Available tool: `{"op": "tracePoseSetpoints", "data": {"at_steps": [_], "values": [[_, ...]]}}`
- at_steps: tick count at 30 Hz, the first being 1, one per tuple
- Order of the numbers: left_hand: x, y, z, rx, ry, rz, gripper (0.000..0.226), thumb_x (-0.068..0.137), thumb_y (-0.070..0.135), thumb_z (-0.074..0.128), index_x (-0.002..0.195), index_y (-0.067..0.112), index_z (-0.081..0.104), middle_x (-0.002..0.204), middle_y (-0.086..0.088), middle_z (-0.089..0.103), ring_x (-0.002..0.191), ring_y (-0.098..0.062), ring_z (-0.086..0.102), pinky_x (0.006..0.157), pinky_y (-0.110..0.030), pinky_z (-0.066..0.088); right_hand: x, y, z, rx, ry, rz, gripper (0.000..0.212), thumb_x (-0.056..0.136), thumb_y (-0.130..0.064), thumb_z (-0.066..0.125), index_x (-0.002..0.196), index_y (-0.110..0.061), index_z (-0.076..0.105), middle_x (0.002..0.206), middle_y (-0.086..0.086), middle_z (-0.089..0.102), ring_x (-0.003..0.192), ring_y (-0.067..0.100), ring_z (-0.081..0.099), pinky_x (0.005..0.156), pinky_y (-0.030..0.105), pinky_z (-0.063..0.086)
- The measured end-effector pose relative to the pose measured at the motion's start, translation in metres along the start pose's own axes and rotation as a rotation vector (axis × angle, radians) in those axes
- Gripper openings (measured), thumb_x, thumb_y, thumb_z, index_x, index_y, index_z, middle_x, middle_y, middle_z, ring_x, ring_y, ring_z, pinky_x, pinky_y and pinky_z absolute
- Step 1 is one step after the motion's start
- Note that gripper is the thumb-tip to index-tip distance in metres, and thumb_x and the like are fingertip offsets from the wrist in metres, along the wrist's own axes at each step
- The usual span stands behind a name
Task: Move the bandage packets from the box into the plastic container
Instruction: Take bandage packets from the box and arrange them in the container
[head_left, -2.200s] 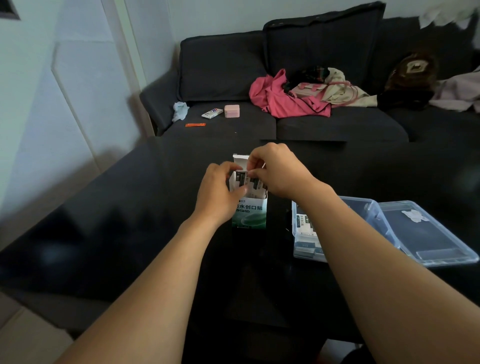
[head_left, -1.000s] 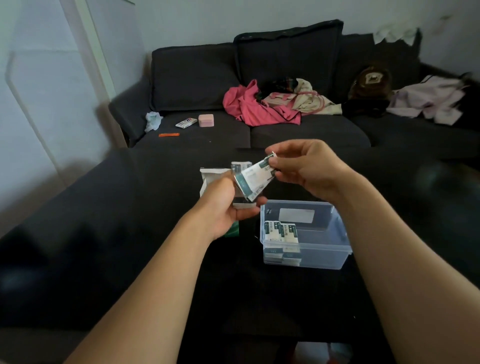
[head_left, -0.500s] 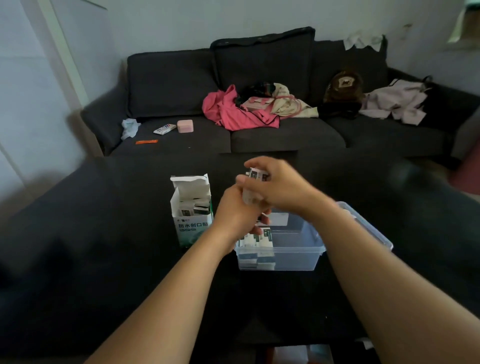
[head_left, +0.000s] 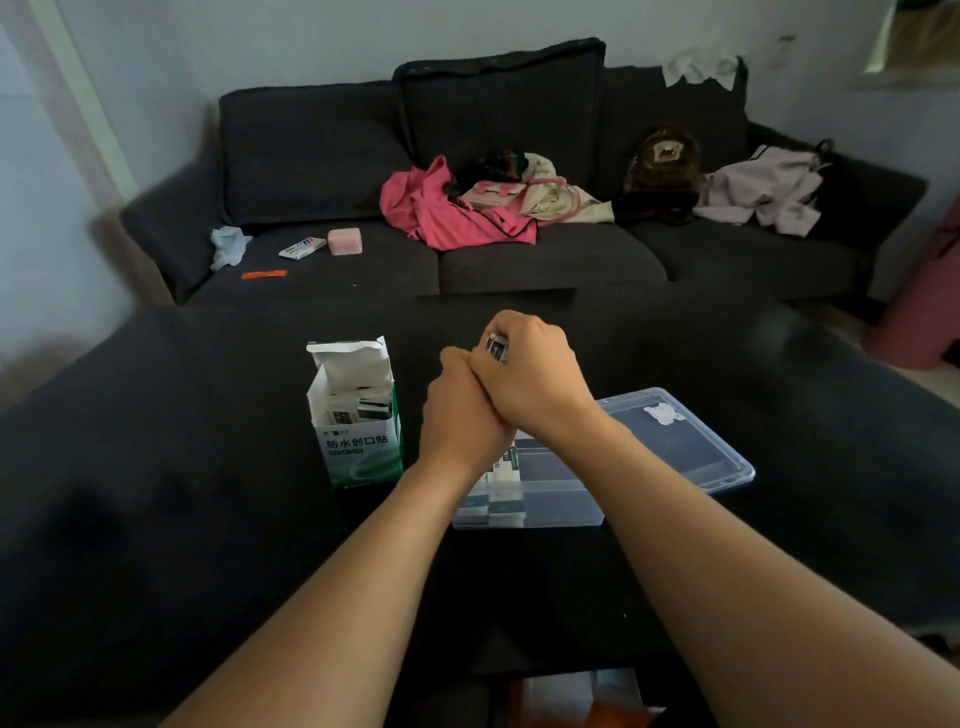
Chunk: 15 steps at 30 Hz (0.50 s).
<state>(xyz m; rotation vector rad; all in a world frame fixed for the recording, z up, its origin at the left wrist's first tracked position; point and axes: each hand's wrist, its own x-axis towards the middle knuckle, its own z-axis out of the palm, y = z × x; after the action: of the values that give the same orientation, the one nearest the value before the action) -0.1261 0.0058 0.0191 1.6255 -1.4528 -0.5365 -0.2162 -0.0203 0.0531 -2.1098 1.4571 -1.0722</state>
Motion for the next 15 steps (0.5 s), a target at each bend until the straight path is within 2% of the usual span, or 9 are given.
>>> {"op": "tracePoseSetpoints", "data": {"at_steps": [1, 3, 5, 8, 10, 13, 15], "values": [[0.001, -0.001, 0.0, -0.002, -0.02, -0.022, 0.041, 0.084, 0.012, 0.073, 0.109, 0.014, 0.041, 0.092, -0.009, 0.066, 0.074, -0.026, 0.068, 0.059, -0.041, 0.057, 0.0, -0.001, 0.0, -0.008, -0.025, -0.007, 0.011, 0.095, -0.027, 0.062, 0.096, -0.017, 0.065, 0.09, 0.0, 0.066, 0.08, 0.016, 0.066, 0.068, 0.03, 0.057], [0.002, -0.001, -0.001, -0.004, -0.017, -0.027, 0.035, 0.087, 0.014, 0.07, 0.109, 0.014, 0.043, 0.095, -0.012, 0.068, 0.073, -0.028, 0.069, 0.054, -0.035, 0.052, 0.001, -0.003, -0.003, 0.009, -0.095, -0.024, 0.015, 0.098, -0.031, 0.06, 0.098, -0.016, 0.065, 0.09, 0.0, 0.066, 0.08, 0.014, 0.065, 0.065, 0.025, 0.052], [0.002, 0.001, -0.005, -0.025, -0.002, -0.016, 0.028, 0.09, 0.018, 0.066, 0.11, 0.014, 0.047, 0.094, -0.01, 0.068, 0.064, -0.02, 0.069, 0.048, -0.024, 0.047, 0.003, -0.005, -0.012, 0.05, -0.187, -0.033, 0.022, 0.099, -0.036, 0.059, 0.1, -0.015, 0.065, 0.089, 0.0, 0.066, 0.077, 0.012, 0.064, 0.062, 0.023, 0.049], [0.002, 0.003, -0.008, -0.114, -0.05, -0.008, 0.029, 0.09, 0.016, 0.069, 0.111, 0.013, 0.049, 0.092, -0.011, 0.069, 0.045, -0.009, 0.062, 0.039, -0.015, 0.042, 0.007, 0.001, -0.028, 0.151, -0.337, -0.021, 0.02, 0.098, -0.031, 0.063, 0.105, -0.013, 0.067, 0.092, 0.002, 0.069, 0.079, 0.011, 0.066, 0.07, 0.027, 0.057], [0.004, 0.003, -0.009, -0.152, -0.064, -0.02, 0.031, 0.088, 0.012, 0.072, 0.108, 0.016, 0.048, 0.092, -0.01, 0.068, 0.049, -0.01, 0.06, 0.039, -0.014, 0.042, 0.009, 0.009, -0.036, 0.235, -0.39, -0.029, 0.016, 0.095, -0.021, 0.068, 0.107, -0.011, 0.068, 0.094, 0.006, 0.072, 0.082, 0.015, 0.069, 0.074, 0.03, 0.061], [0.006, 0.001, -0.007, -0.132, -0.076, 0.032, 0.036, 0.085, 0.013, 0.076, 0.107, 0.017, 0.049, 0.091, -0.007, 0.068, 0.06, -0.013, 0.062, 0.042, -0.017, 0.043, 0.008, 0.017, -0.045, 0.369, -0.447, 0.024, 0.019, 0.091, -0.012, 0.072, 0.108, -0.005, 0.069, 0.09, 0.009, 0.072, 0.068, 0.01, 0.066, 0.062, 0.019, 0.055], [0.007, -0.001, -0.006, -0.11, -0.096, 0.055, 0.04, 0.082, 0.014, 0.079, 0.107, 0.018, 0.049, 0.092, -0.002, 0.066, 0.065, -0.013, 0.063, 0.047, -0.02, 0.045, 0.008, 0.02, -0.047, 0.4, -0.498, 0.059, 0.023, 0.089, -0.01, 0.074, 0.109, -0.001, 0.069, 0.089, 0.013, 0.07, 0.067, 0.012, 0.063, 0.06, 0.018, 0.054]]}}
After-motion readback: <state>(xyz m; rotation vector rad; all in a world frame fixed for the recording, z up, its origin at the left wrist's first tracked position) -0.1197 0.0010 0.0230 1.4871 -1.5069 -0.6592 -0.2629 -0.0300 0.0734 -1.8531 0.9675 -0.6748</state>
